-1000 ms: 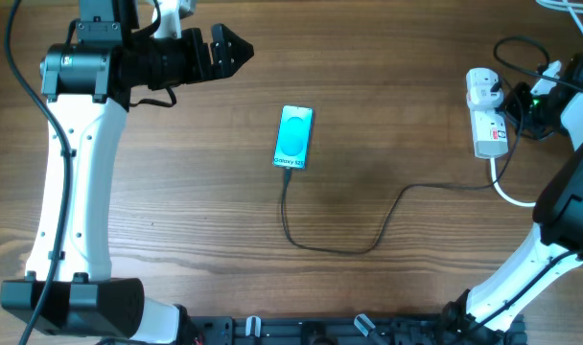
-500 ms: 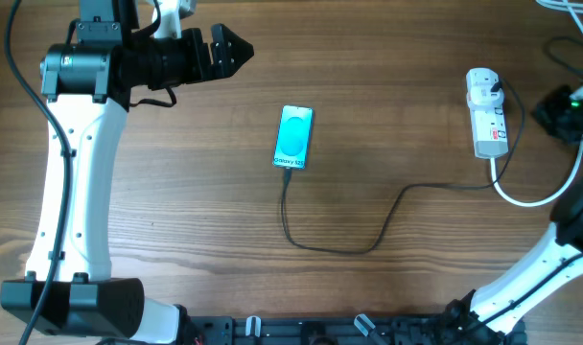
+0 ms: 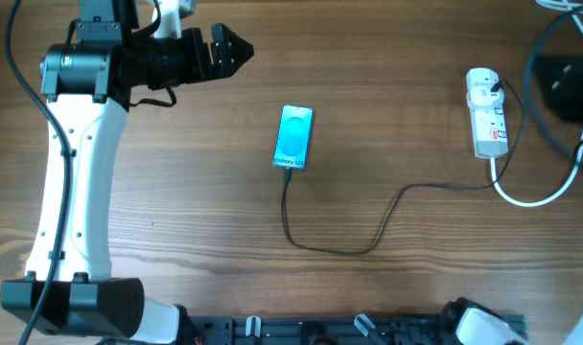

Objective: Plug charger to phone and switch on socket

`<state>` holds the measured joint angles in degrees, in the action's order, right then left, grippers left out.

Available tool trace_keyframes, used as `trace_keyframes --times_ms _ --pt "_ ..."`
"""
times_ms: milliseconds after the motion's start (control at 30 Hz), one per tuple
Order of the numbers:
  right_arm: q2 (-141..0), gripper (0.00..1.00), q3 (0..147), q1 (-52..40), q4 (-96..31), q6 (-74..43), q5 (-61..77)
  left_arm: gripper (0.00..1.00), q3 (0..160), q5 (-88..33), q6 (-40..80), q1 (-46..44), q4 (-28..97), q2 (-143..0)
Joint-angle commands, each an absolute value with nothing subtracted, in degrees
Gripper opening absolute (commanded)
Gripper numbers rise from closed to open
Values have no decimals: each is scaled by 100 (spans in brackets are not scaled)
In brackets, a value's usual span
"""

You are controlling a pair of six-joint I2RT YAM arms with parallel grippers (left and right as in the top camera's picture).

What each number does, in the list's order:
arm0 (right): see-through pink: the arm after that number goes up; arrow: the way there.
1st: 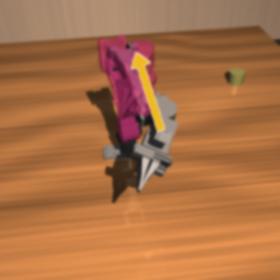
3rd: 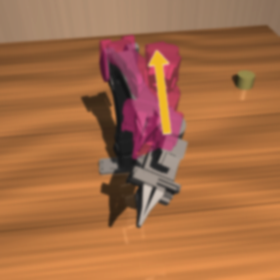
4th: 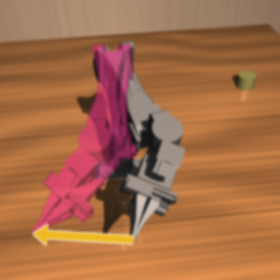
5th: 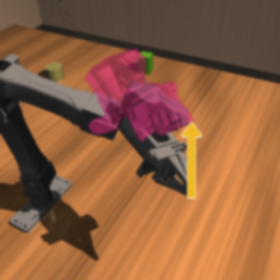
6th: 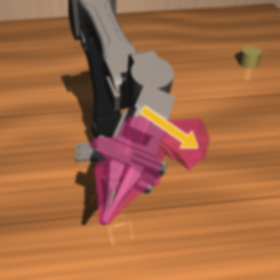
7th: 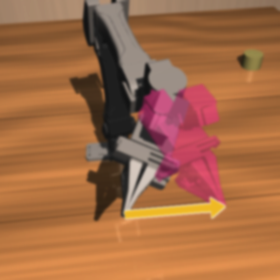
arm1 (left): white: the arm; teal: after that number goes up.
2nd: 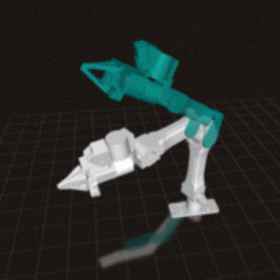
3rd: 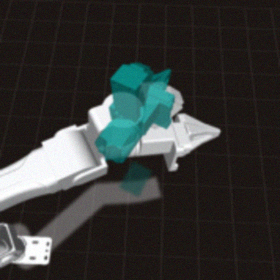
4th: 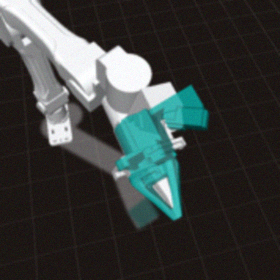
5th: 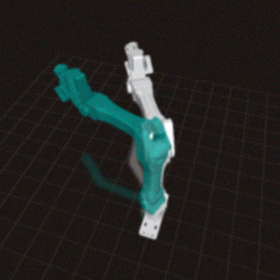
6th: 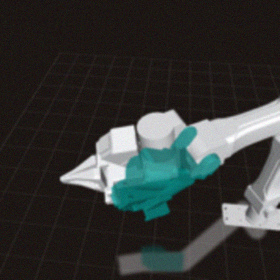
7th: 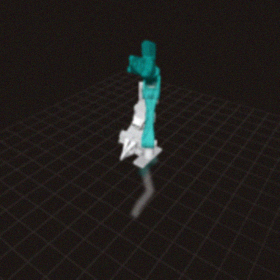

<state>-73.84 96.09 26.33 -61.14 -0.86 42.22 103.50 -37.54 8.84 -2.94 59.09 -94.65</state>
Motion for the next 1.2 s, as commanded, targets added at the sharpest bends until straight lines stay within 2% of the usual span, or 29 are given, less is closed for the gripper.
trace_keyframes --times_ms 0,67,100,133,167,533,600,733,867,1000,1067,1167 --pt "-6976 36 9605 2344 -6687 158 4003 100 10342 -3782 816 -298 5900 -9424" --pt "-6790 43 9605 2309 -7175 346 3940 100 10342 -3782 816 -298 5900 -9424" --pt "-6742 52 9605 2309 -7360 451 3889 100 10342 -3782 816 -298 5900 -9424" --pt "-6722 81 9605 2309 -7483 397 3607 100 10342 -3780 816 -298 5900 -9424" --pt "-6724 100 9605 2309 -7557 233 3385 100 10342 -3782 816 -298 5900 -9424" --pt "-7334 100 9605 2309 -7736 132 2781 100 10342 -3782 816 -298 5900 -9424" --pt "-7258 100 9491 2305 -7465 141 2519 100 10342 -3782 816 -298 5900 -9424" --pt "-6333 100 8252 1887 -5640 126 1951 100 10342 -3782 816 -298 5900 -9424" --pt "-4781 100 5806 1142 -3481 -821 711 100 10342 -3782 816 -298 5900 -9424" --pt "-3321 100 3448 530 -1192 -908 423 100 10342 -3780 816 -298 5900 -9424" --pt "-2661 100 2523 429 -388 -919 427 100 10342 -3782 816 -298 5900 -9424" --pt "-1793 100 1568 427 176 -945 423 100 10342 -3782 816 -298 5900 -9424"
